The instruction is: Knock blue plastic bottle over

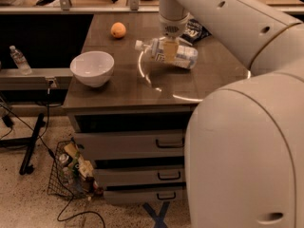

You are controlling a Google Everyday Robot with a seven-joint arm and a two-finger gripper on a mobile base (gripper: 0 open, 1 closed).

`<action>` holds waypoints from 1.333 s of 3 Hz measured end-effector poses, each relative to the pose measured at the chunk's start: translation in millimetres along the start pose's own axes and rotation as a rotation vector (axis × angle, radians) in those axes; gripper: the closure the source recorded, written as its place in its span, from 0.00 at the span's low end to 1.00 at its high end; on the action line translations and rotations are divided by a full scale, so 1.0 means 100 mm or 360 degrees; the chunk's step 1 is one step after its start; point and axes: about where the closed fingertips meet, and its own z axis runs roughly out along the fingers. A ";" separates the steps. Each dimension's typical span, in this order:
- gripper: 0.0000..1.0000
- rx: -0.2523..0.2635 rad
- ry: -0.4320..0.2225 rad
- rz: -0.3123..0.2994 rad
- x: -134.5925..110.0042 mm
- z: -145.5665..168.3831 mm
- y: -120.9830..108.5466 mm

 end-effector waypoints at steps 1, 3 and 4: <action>0.23 -0.0040 -0.0035 -0.0031 -0.09 0.05 0.05; 0.00 -0.0023 -0.0197 -0.0004 -0.12 -0.12 0.06; 0.00 0.0057 -0.0527 0.0157 0.02 -0.47 -0.01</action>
Offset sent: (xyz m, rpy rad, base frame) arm -0.0082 0.0146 0.0049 0.0823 0.0159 0.0463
